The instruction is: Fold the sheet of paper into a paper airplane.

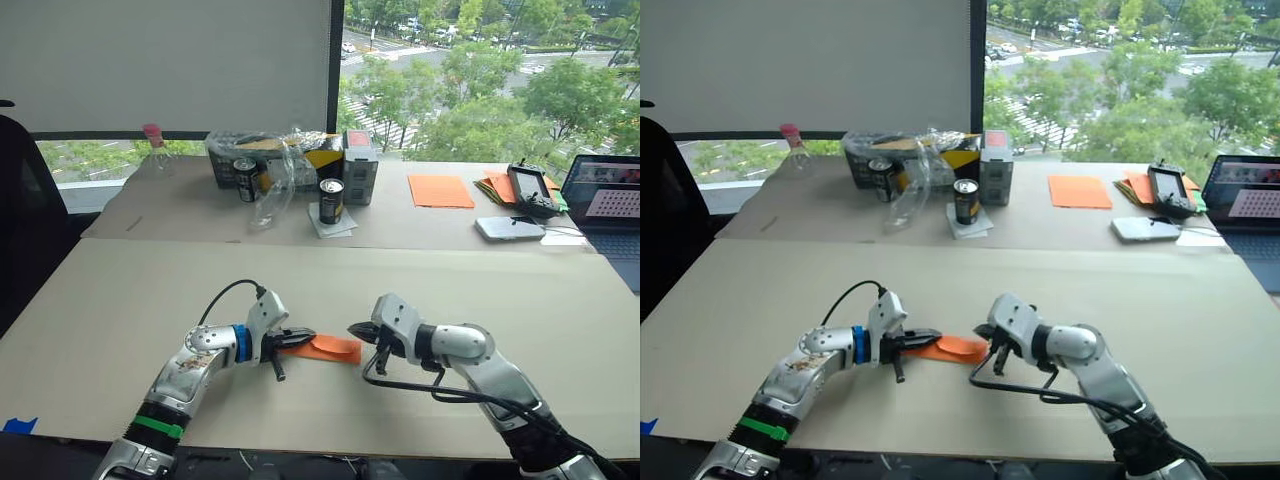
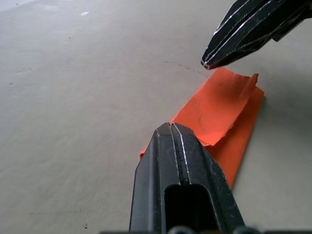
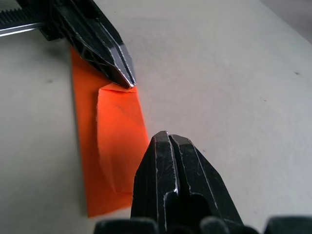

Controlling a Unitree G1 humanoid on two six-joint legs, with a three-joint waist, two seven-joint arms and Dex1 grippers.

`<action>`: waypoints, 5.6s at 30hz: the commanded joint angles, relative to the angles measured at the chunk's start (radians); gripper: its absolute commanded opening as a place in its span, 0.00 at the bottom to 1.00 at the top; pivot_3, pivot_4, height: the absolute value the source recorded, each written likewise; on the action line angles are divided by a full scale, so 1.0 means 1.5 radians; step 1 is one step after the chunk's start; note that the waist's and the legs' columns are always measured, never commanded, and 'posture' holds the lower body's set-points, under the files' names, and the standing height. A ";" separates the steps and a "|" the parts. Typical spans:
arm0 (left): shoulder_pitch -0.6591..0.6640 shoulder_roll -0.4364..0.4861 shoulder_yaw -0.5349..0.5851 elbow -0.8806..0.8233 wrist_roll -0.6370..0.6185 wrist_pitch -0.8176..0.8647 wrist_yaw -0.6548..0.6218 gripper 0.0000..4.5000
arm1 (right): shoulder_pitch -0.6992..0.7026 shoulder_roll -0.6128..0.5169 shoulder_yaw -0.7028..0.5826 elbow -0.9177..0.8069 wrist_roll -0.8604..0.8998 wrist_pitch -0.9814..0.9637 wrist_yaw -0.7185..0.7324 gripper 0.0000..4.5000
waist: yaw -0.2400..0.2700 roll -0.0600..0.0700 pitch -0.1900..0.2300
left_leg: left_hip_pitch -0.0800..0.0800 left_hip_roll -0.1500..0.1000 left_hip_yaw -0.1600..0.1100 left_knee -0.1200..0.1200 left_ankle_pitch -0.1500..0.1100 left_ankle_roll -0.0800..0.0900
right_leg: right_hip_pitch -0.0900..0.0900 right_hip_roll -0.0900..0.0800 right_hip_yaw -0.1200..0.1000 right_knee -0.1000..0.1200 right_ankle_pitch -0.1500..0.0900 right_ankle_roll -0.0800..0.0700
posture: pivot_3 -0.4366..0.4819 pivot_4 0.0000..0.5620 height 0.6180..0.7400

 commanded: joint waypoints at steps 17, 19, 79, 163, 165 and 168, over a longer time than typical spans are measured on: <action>0.031 0.030 0.116 0.002 -0.060 0.116 0.065 0.00 | -0.005 -0.013 0.060 0.033 -0.022 0.034 0.038 0.01 | -0.017 0.001 0.000 | 0.002 0.001 0.000 0.000 0.000 0.000 | 0.001 0.001 0.000 0.001 -0.001 0.002 | 0.48 0.27 0.92; 0.036 0.036 0.139 -0.016 -0.081 0.125 0.058 0.00 | -0.006 -0.012 0.061 0.036 -0.023 0.030 0.038 0.01 | -0.019 0.000 0.000 | 0.002 0.001 0.000 0.000 0.000 0.000 | 0.001 0.001 0.000 0.001 -0.001 0.002 | 0.48 0.27 0.92; 0.179 0.183 0.180 -0.313 -0.117 0.179 0.108 0.00 | -0.275 -0.082 0.048 -0.063 0.094 0.271 0.178 0.28 | -0.020 -0.002 0.006 | -0.010 0.001 0.000 0.000 0.000 0.000 | -0.013 0.000 0.000 0.004 0.003 -0.004 | 0.48 0.27 0.92; 0.064 0.100 0.118 -0.226 -0.091 0.151 0.102 0.00 | -0.490 -0.153 -0.307 0.596 0.032 0.271 -0.166 0.99 | -0.034 -0.001 0.006 | -0.011 0.000 0.002 0.001 0.000 0.000 | -0.013 0.000 0.002 0.004 0.003 -0.004 | 0.48 0.27 0.92; 0.056 0.096 0.121 -0.220 -0.084 0.139 0.108 0.00 | -0.466 -0.164 -0.320 0.501 0.066 0.317 -0.130 0.99 | -0.032 -0.001 0.006 | -0.011 0.000 0.001 0.001 0.000 0.000 | -0.013 0.000 0.002 0.004 0.003 -0.004 | 0.48 0.27 0.92; 0.045 0.088 0.130 -0.209 -0.089 0.140 0.114 0.00 | -0.417 -0.167 -0.341 0.354 0.146 0.368 -0.056 0.99 | -0.030 -0.001 0.006 | -0.011 0.000 0.001 0.001 0.000 0.000 | -0.013 0.000 0.002 0.004 0.003 -0.004 | 0.48 0.27 0.92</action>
